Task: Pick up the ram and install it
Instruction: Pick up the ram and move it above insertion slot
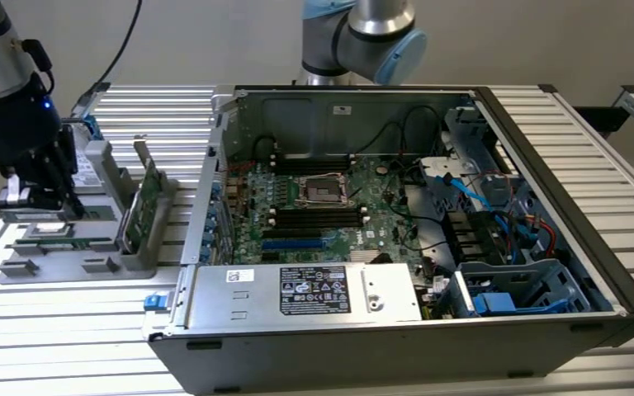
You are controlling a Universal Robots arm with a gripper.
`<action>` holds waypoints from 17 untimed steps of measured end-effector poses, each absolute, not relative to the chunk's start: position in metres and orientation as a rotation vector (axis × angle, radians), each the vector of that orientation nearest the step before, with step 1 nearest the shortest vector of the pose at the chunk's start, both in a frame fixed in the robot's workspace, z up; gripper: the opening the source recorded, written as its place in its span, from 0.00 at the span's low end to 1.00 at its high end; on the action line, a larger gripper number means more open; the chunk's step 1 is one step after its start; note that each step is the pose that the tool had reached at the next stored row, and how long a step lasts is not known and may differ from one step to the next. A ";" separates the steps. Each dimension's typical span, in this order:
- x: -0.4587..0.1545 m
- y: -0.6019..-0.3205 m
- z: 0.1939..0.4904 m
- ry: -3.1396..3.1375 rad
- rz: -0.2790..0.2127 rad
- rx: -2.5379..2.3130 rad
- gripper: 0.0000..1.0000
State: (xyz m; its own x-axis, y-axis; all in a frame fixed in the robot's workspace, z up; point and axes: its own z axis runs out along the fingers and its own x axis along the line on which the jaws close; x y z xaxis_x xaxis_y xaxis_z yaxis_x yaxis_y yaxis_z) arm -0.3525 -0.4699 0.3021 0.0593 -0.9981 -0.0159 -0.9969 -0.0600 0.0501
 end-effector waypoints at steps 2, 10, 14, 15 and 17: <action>-0.347 -0.470 0.308 -2.135 -0.075 2.266 0.14; -0.323 -0.470 0.329 -2.131 -0.092 2.262 0.14; -0.310 -0.470 0.338 -2.129 -0.100 2.260 0.14; -0.307 -0.470 0.341 -2.129 -0.102 2.260 0.14; -0.301 -0.470 0.346 -2.128 -0.107 2.259 0.14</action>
State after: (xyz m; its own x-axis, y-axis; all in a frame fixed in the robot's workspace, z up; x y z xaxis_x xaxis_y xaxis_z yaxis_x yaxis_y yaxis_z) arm -0.3005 -0.4699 0.3455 0.0588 -0.9980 -0.0247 -0.9954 -0.0604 0.0738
